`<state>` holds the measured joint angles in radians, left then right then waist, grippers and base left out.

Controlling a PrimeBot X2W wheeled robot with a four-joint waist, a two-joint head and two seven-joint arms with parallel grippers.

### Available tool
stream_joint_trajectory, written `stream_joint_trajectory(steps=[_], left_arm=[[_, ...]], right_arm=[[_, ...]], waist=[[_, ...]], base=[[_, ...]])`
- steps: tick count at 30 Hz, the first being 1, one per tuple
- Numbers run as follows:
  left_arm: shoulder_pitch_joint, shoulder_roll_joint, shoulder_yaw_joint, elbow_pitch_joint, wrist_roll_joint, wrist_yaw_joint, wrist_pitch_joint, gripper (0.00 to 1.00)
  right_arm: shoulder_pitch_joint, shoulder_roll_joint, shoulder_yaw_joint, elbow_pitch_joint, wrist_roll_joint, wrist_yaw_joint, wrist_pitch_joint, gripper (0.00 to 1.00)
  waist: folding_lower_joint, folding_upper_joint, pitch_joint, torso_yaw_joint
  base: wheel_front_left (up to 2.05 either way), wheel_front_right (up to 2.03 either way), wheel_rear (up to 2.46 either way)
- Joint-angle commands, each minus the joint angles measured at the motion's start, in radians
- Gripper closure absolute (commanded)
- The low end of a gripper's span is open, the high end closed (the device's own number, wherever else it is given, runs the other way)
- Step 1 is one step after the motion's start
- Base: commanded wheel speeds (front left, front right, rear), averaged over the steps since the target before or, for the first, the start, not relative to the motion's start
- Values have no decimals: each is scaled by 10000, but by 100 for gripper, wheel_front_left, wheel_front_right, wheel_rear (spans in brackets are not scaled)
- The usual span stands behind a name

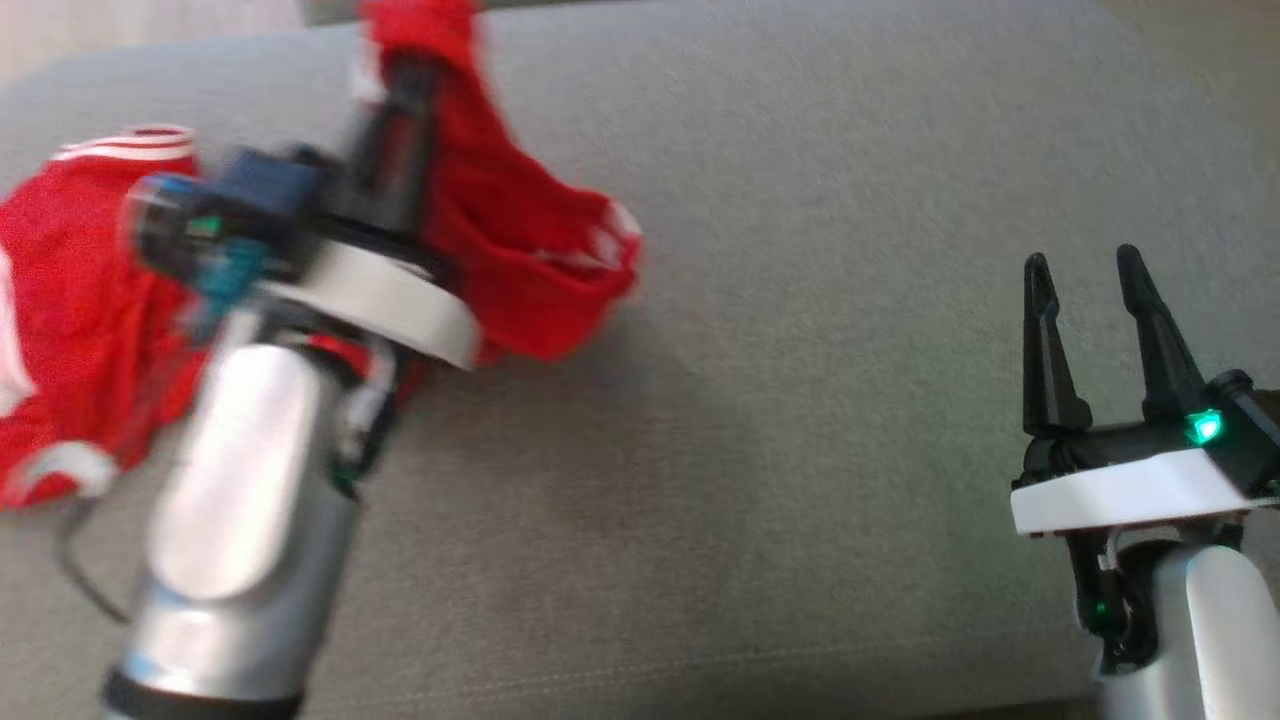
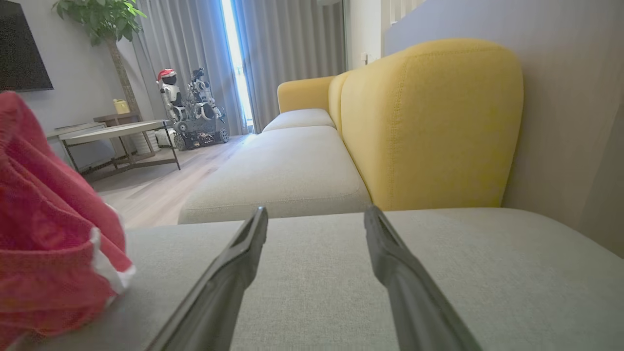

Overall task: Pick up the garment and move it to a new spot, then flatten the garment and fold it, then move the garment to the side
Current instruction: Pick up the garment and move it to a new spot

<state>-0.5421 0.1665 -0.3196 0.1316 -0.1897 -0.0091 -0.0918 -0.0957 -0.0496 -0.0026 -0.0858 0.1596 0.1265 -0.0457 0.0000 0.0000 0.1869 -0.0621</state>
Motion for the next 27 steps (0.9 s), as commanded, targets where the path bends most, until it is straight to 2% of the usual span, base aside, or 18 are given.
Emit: stream_joint_trajectory(steps=[1,5,9,14,20,21,22,27], left_arm=[[-339,2,12,-223,142,-71,111,100],[-482,-620,-910,616,162,-348,297,100],[-883,-1005,-1853,1528,98,-576,162,100],[-1350,-1146,-2949,2563,-169,-687,73,100],[-1665,-1159,-4206,3479,-1164,-505,229,100],[-1709,-1160,-4374,3612,-1309,-467,226,58],[-1740,-1160,-4520,3732,-1454,-434,205,1],[-1886,-1161,-5160,4047,-1952,-310,-245,0]], right_arm=[[-390,-10,269,-393,139,42,-145,0],[-599,-9,429,-391,298,42,-268,0],[-813,-8,607,-290,469,42,-464,0],[-951,-8,777,-47,739,42,-809,0],[-1027,-7,914,237,990,42,-1171,0],[-1038,-7,926,272,1002,42,-1209,0],[-1050,-7,934,306,1014,42,-1240,0],[-1055,-7,829,476,947,42,-1296,0]], waist=[[0,0,500,-543],[0,0,1029,-1188],[0,0,1519,-1790],[0,0,1895,-2452],[0,0,2127,-2937],[0,0,2137,-2960],[0,0,2135,-2972],[0,0,1863,-2693]], base=[[0,0,0],[0,0,0],[0,0,0],[0,0,0],[0,0,0],[0,0,0],[0,0,0],[0,0,0]])
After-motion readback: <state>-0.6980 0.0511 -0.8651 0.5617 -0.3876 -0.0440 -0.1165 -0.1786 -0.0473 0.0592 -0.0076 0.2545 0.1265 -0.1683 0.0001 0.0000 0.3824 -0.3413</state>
